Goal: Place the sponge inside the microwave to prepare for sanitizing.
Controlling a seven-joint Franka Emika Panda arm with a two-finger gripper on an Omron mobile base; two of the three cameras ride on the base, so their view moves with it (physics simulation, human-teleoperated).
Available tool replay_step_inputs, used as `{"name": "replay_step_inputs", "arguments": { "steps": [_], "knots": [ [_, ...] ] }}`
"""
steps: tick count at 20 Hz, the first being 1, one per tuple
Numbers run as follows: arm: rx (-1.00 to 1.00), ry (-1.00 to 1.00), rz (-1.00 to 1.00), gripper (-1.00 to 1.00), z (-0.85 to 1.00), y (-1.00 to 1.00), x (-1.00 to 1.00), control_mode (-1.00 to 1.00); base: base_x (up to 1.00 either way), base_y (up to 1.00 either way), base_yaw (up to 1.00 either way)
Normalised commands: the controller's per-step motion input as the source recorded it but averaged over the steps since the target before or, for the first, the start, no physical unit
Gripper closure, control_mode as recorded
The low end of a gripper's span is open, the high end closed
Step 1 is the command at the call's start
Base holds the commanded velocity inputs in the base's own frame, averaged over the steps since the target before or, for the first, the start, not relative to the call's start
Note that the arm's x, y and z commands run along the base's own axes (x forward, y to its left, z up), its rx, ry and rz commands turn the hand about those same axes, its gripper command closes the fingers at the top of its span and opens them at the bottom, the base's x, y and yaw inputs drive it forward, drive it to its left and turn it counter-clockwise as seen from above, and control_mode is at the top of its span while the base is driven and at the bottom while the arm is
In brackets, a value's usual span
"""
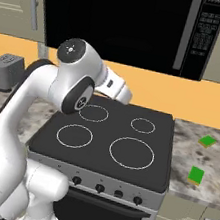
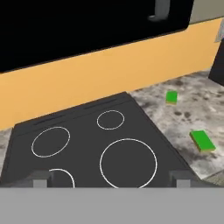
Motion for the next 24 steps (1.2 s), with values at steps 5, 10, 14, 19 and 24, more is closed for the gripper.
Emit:
{"name": "replay_step_inputs", "arguments": {
  "steps": [5,10,14,19,24],
  "knots": [
    [0.04,-0.43,0.0,-1.0,0.93,-0.75,-0.78,-1.0,0.0,0.0,0.0],
    [0.0,-0.42,0.0,-1.0,0.98,-0.42,-0.87,-1.0,0.0,0.0,0.0],
    [-0.17,-0.3,-0.03,-1.0,0.68,-0.09,-0.43,-1.0,0.0,0.0,0.0],
    [-0.2,0.05,-0.01,-1.0,0.13,0.0,0.02,-1.0,0.0,0.0,0.0],
    [0.0,0.18,0.0,-1.0,0.0,0.0,0.06,-1.0,0.0,0.0,0.0]
  ]
}}
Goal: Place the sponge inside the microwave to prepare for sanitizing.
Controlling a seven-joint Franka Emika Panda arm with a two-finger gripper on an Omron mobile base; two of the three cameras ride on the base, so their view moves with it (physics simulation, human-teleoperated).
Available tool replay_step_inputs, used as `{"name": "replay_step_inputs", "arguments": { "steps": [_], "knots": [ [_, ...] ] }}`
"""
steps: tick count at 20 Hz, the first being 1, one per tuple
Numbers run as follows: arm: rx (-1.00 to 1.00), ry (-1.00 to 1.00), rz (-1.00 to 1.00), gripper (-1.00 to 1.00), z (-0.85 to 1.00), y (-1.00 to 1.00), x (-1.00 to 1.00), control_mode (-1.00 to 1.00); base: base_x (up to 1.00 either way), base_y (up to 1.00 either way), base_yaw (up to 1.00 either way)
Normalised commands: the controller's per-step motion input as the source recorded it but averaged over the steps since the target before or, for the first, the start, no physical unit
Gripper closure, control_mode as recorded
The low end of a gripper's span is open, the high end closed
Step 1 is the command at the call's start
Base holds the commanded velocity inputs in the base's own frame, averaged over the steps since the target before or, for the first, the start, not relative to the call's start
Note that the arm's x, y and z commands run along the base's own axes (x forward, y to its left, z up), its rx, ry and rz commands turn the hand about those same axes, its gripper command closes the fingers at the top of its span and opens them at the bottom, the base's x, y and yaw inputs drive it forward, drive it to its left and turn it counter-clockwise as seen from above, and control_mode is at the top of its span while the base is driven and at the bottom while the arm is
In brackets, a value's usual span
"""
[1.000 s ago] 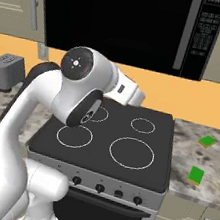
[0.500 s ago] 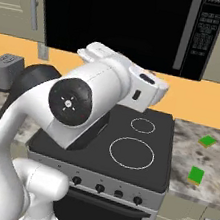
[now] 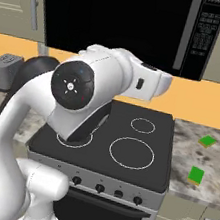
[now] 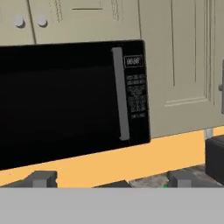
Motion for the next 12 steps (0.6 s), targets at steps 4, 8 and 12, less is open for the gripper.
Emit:
{"name": "replay_step_inputs", "arguments": {
  "steps": [4,8,12],
  "knots": [
    [0.0,0.41,0.0,-1.0,0.0,0.0,0.19,-1.0,0.0,0.0,0.0],
    [0.0,0.42,0.0,-1.0,0.0,0.0,0.34,-1.0,0.0,0.0,0.0],
    [0.01,0.02,0.0,-1.0,-0.03,0.0,0.1,-1.0,0.0,0.0,0.0]
  ]
}}
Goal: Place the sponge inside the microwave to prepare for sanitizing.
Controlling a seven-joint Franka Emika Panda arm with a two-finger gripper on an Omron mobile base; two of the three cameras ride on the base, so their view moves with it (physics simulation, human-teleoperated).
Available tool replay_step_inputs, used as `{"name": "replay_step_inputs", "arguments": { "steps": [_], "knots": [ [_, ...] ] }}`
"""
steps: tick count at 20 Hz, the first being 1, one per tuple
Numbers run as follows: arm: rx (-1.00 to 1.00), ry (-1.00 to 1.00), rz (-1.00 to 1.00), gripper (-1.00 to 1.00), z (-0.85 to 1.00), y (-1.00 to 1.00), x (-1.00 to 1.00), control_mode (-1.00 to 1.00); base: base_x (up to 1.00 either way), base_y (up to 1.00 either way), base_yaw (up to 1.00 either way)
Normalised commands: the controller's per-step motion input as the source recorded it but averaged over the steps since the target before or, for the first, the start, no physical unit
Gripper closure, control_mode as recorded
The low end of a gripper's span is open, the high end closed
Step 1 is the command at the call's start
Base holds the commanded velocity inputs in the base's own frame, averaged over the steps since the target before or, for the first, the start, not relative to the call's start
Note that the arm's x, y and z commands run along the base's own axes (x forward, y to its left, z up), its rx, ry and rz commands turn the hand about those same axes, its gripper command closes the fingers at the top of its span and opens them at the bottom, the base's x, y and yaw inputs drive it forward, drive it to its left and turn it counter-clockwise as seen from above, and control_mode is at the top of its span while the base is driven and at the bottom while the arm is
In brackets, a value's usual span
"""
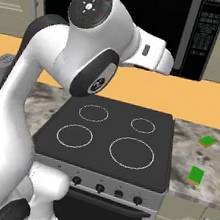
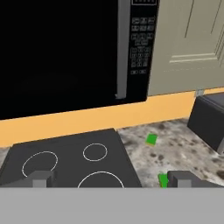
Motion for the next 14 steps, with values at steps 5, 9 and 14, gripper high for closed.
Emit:
{"name": "replay_step_inputs", "arguments": {
  "steps": [5,9,14],
  "knots": [
    [0.0,0.0,0.0,-1.0,0.0,0.0,0.61,-1.0,0.0,0.0,0.0],
    [0.0,0.0,0.0,-1.0,0.0,0.0,0.69,-1.0,0.0,0.0,0.0],
    [0.0,0.02,0.0,-1.0,0.0,-0.15,0.48,-1.0,0.0,0.0,0.0]
  ]
}}
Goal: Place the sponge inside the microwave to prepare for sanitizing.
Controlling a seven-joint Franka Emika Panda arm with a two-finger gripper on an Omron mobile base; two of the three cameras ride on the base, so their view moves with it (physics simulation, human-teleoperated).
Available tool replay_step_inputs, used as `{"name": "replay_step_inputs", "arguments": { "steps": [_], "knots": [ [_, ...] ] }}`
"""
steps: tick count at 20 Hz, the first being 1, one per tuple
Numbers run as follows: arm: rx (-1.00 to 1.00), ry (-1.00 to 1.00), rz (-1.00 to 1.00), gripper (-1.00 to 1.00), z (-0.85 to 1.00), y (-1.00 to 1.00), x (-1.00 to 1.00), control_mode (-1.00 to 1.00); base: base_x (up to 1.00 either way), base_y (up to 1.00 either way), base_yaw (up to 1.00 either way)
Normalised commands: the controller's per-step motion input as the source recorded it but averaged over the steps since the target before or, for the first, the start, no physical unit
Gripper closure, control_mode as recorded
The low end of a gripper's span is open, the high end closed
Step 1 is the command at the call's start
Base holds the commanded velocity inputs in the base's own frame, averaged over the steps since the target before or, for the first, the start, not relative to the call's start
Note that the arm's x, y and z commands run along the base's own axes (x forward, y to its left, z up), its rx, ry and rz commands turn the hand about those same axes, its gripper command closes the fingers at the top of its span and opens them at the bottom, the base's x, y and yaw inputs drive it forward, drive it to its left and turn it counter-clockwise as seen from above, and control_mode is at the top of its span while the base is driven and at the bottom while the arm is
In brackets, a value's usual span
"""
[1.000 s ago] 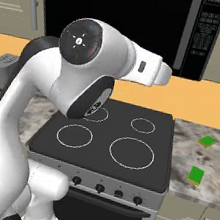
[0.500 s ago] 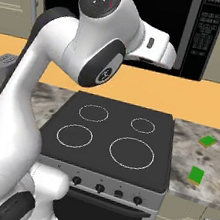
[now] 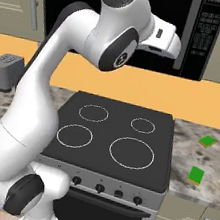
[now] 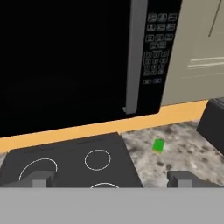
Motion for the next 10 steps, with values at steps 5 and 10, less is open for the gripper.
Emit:
{"name": "replay_step_inputs", "arguments": {
  "steps": [5,10],
  "knots": [
    [0.0,0.06,0.0,-1.0,0.0,-0.28,0.54,-1.0,0.0,0.0,0.0],
    [0.0,0.02,0.0,-1.0,0.0,-0.25,0.59,-1.0,0.0,0.0,0.0]
  ]
}}
